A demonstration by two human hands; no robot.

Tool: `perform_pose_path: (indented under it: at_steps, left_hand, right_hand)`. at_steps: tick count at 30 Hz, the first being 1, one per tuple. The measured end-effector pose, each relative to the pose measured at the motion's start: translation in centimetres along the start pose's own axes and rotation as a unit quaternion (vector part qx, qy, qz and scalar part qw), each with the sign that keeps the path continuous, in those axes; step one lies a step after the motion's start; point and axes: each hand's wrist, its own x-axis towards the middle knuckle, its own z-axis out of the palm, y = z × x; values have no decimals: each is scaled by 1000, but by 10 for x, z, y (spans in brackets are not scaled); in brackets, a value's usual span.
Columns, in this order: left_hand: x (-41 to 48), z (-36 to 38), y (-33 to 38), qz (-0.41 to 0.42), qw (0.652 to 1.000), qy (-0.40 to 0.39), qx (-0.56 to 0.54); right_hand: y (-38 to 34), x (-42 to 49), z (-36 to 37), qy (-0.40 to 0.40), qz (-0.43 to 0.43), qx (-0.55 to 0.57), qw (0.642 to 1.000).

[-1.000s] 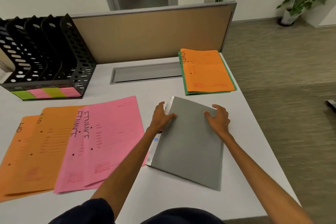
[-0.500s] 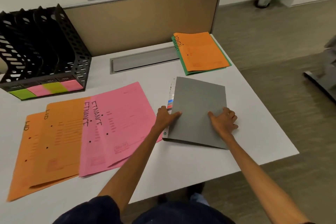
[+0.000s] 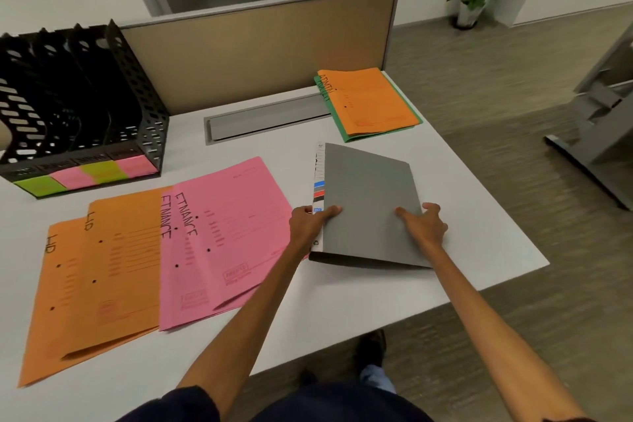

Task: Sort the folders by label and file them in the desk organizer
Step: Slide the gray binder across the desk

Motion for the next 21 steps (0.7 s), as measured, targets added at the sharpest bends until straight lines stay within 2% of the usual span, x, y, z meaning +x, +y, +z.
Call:
perform_pose_path:
  at_steps: [8,14,21]
  left_hand:
    - [-8,5,1,9,998,7,-56]
    - [-12,24,8,25,999,-4,-31]
    - [-7,63,19,40,999,22,-15]
  right_hand:
    - [-25,7,-12,23,-57,32,998]
    - [-32,21,-37,41,-81,40,995]
    - [-46,53,-67,43,-105,38,993]
